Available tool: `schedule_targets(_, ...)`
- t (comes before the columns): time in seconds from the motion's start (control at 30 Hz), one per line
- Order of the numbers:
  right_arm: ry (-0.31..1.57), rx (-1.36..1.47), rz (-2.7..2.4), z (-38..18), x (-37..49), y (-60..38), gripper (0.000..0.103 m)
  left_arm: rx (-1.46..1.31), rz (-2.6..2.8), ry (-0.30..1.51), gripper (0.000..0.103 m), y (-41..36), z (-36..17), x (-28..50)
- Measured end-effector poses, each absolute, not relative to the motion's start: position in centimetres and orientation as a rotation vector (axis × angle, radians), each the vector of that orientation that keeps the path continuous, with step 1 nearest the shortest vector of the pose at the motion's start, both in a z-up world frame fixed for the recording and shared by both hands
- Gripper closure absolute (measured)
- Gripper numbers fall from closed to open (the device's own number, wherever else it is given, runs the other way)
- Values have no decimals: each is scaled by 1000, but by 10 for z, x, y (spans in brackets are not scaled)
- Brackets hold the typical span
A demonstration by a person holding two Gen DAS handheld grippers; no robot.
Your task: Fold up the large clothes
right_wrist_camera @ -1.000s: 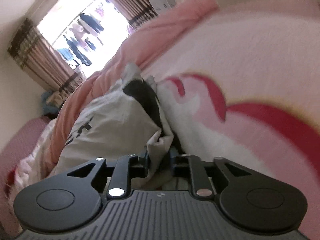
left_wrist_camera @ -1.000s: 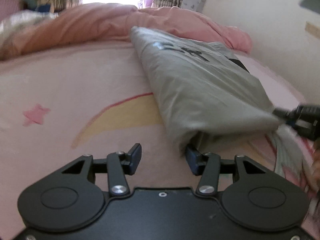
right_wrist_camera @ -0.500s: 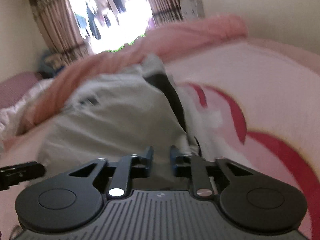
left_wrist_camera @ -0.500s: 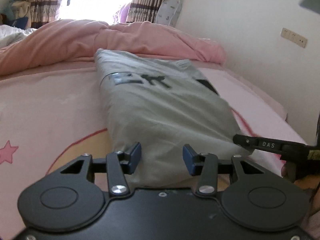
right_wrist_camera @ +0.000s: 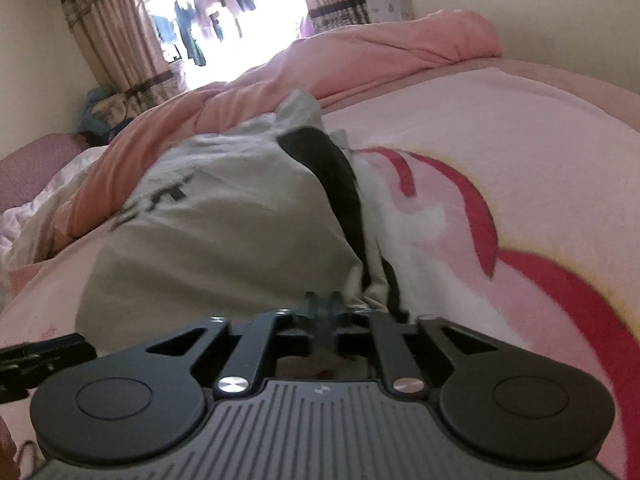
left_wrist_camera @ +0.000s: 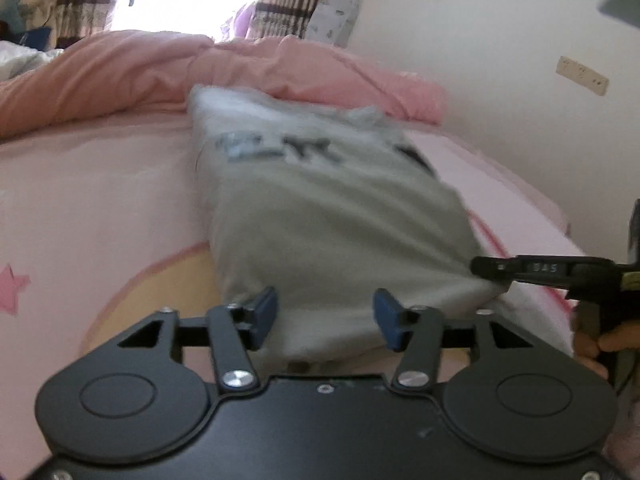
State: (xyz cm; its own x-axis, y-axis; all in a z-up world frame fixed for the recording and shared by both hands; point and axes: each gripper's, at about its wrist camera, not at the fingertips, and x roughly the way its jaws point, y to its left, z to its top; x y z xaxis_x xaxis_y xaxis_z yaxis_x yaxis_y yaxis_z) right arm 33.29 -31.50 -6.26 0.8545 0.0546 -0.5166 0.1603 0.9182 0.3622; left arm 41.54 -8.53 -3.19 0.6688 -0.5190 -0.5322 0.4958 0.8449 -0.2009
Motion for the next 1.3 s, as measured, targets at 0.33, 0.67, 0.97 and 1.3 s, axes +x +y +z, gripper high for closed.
schedule_targets(0.33, 470, 433, -31, -9, 451, -357, 39, -150, -410, 648, 34, -60, -4, 537)
schedule_targets(0.67, 499, 462, 12, -18, 494, -361, 95, -217, -466, 684, 35, -87, -20, 583)
schedule_targets(0.97, 573, 521, -52, -56, 509, -375, 85, -226, -458, 721, 20, -97, -49, 614)
schedule_targets(1.3, 519, 538, -54, -35, 372, -372, 45, -117, -510, 643, 24, -61, -14, 494)
